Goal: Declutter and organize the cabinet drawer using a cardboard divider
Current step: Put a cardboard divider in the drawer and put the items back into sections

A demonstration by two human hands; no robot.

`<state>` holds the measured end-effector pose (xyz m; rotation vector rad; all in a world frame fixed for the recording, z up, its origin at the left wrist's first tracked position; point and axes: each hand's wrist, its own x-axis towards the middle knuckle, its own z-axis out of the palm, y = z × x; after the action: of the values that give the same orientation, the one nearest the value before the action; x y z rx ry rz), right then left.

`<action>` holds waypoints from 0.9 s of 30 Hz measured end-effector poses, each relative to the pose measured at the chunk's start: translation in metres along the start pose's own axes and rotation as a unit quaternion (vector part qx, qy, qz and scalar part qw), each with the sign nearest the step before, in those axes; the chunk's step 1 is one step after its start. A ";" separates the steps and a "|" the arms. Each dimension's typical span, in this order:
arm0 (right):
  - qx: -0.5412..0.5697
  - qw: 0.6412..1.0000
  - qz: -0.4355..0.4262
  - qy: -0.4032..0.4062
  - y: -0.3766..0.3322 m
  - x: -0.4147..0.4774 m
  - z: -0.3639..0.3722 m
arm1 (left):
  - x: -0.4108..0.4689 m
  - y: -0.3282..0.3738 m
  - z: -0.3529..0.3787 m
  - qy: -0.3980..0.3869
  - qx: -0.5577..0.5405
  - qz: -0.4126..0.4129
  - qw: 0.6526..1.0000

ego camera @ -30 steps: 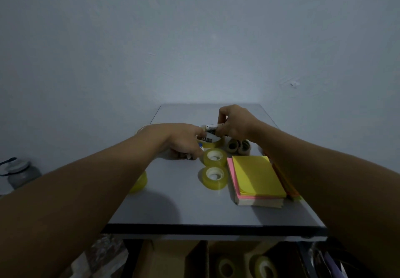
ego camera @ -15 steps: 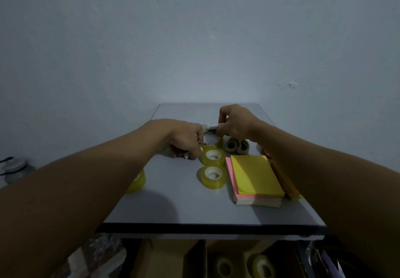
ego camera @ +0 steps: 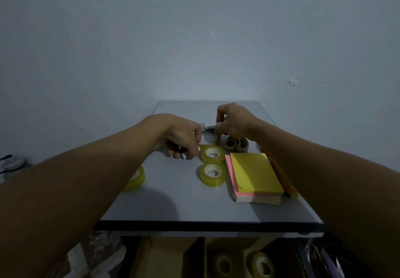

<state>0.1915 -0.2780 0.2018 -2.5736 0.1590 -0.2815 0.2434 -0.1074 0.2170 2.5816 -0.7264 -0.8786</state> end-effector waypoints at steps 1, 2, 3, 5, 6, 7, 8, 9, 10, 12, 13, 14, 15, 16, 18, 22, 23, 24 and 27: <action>-0.002 1.000 -0.002 0.000 0.000 0.000 0.000 | -0.001 0.000 0.000 0.004 -0.009 0.002 1.000; -0.004 1.000 -0.003 0.000 0.000 0.000 0.001 | -0.002 -0.001 0.001 0.009 -0.016 0.007 1.000; -0.005 1.000 -0.003 0.000 0.000 -0.001 0.001 | -0.003 -0.002 0.003 0.016 -0.020 0.016 1.000; -0.005 1.000 -0.002 0.000 0.000 -0.001 0.001 | -0.007 -0.006 0.006 0.037 -0.018 0.040 0.998; -0.005 1.000 -0.002 0.000 -0.001 -0.001 0.001 | -0.009 -0.009 0.008 0.055 -0.007 0.055 0.997; -0.005 1.000 -0.001 0.000 -0.001 -0.002 0.001 | -0.012 -0.011 0.009 0.080 0.025 0.071 0.994; -0.003 1.000 0.000 0.001 -0.001 -0.002 0.001 | -0.015 -0.014 0.010 0.109 0.072 0.081 0.988; -0.001 1.000 0.003 0.002 -0.001 -0.003 0.001 | -0.018 -0.016 0.012 0.137 0.117 0.089 0.980; -0.001 1.000 0.005 0.003 -0.001 -0.003 0.001 | -0.021 -0.018 0.013 0.161 0.147 0.098 0.971; 0.000 1.000 0.008 0.005 -0.001 -0.005 0.000 | -0.024 -0.021 0.016 0.195 0.156 0.122 0.960; 0.002 1.000 0.010 0.006 -0.002 -0.006 0.000 | -0.025 -0.023 0.018 0.211 0.152 0.134 0.956; 0.006 1.000 0.010 0.006 -0.003 -0.007 0.000 | -0.026 -0.025 0.019 0.226 0.150 0.144 0.952; 0.009 1.000 0.011 0.006 -0.003 -0.007 -0.001 | -0.026 -0.028 0.021 0.238 0.151 0.153 0.947; 0.011 1.000 0.012 0.006 -0.004 -0.009 -0.001 | -0.027 -0.030 0.022 0.250 0.153 0.165 0.942; 0.019 1.000 0.015 0.010 -0.005 -0.011 -0.003 | -0.028 -0.035 0.026 0.272 0.153 0.189 0.931; 0.028 0.999 0.015 0.021 -0.005 -0.017 -0.007 | -0.031 -0.042 0.035 0.307 0.168 0.221 0.911; 0.030 0.999 0.015 0.024 -0.005 -0.019 -0.008 | -0.032 -0.043 0.036 0.320 0.167 0.231 0.903; 0.033 0.999 0.016 0.026 -0.005 -0.021 -0.008 | -0.032 -0.044 0.037 0.331 0.163 0.242 0.898; 0.035 0.999 0.022 0.029 -0.006 -0.027 -0.009 | -0.036 -0.045 0.039 0.334 0.162 0.250 0.894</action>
<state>0.1638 -0.2733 0.2078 -2.4900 0.2224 -0.3383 0.2106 -0.0556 0.1839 2.4964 -1.2873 0.3081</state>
